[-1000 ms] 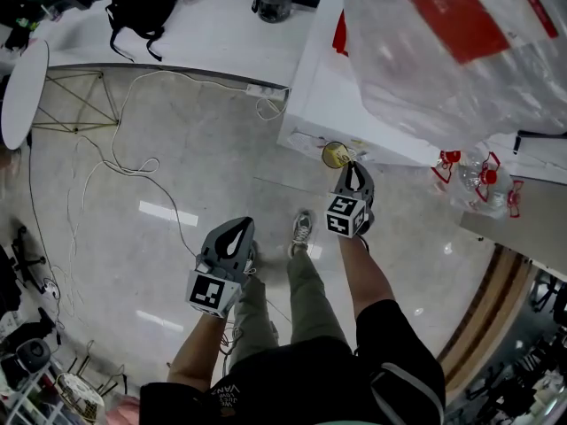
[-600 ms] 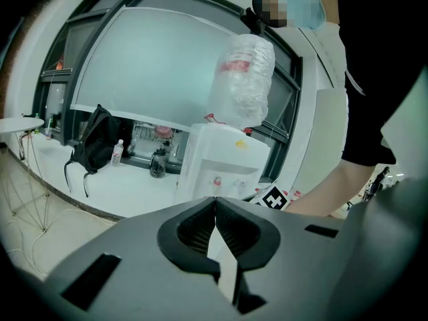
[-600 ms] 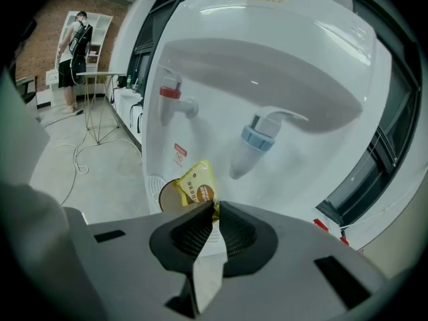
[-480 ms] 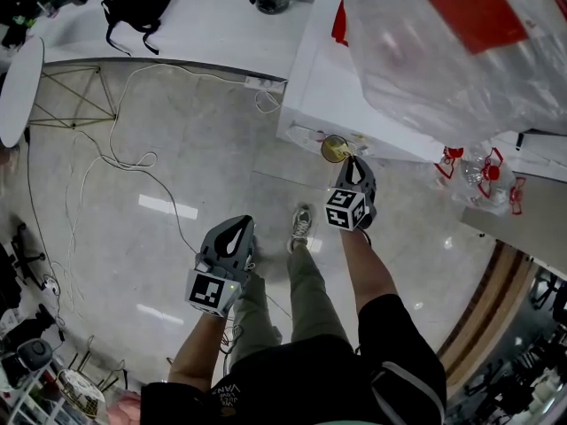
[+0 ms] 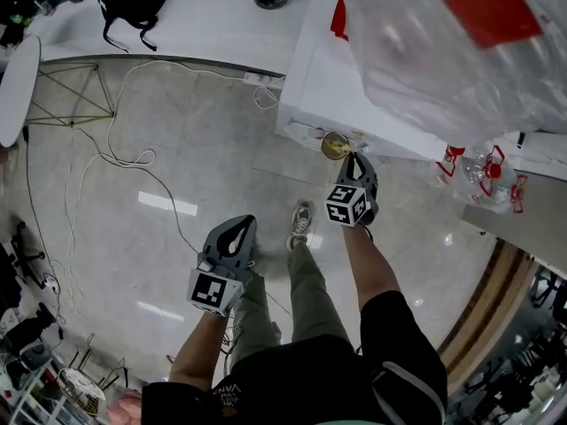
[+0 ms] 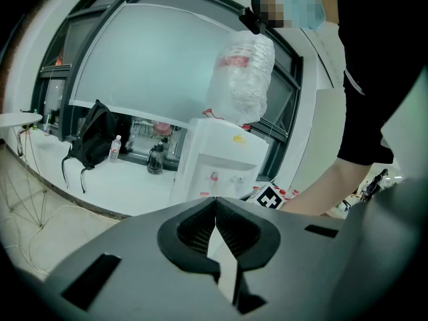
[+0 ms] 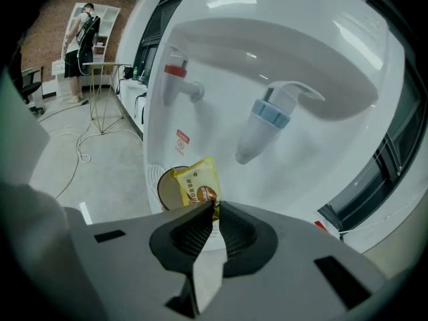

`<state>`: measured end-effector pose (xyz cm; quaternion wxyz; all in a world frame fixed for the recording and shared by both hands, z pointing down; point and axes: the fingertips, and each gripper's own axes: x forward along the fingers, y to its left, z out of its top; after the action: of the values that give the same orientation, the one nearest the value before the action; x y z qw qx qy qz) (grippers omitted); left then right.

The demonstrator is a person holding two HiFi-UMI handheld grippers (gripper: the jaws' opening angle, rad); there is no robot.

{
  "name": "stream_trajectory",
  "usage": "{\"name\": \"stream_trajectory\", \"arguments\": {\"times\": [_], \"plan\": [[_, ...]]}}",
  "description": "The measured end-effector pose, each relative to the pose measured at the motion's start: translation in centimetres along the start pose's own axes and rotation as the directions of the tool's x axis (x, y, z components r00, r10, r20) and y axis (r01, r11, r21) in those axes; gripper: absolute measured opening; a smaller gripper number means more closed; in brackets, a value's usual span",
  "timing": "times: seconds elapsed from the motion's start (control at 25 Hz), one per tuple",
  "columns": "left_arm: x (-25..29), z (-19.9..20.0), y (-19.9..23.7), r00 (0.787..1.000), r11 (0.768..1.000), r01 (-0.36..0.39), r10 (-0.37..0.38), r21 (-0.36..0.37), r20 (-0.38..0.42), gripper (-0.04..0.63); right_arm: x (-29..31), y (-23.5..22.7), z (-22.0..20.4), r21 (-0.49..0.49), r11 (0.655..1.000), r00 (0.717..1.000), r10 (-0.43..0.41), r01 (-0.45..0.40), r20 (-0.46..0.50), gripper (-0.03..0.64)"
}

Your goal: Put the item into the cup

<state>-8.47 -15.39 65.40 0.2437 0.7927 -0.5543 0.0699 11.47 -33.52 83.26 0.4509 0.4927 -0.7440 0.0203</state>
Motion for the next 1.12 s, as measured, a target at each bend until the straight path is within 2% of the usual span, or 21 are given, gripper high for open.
{"name": "stream_trajectory", "arguments": {"times": [0.36, 0.8, 1.12], "plan": [[0.9, -0.6, -0.1, 1.0, 1.0, 0.01, -0.01, -0.008, -0.003, 0.02, 1.3, -0.2, 0.2, -0.052, 0.999, 1.0, -0.001, 0.001, 0.007, 0.057], [0.7, 0.1, 0.2, 1.0, 1.0, 0.017, -0.017, 0.0, 0.001, 0.02, 0.7, -0.7, 0.2, 0.04, 0.999, 1.0, 0.013, -0.013, 0.009, 0.06], [0.0, 0.8, -0.3, 1.0, 0.999, 0.029, -0.029, 0.02, 0.003, 0.02, -1.2, -0.4, 0.4, 0.055, 0.998, 0.999, 0.019, -0.02, 0.027, 0.06]]}}
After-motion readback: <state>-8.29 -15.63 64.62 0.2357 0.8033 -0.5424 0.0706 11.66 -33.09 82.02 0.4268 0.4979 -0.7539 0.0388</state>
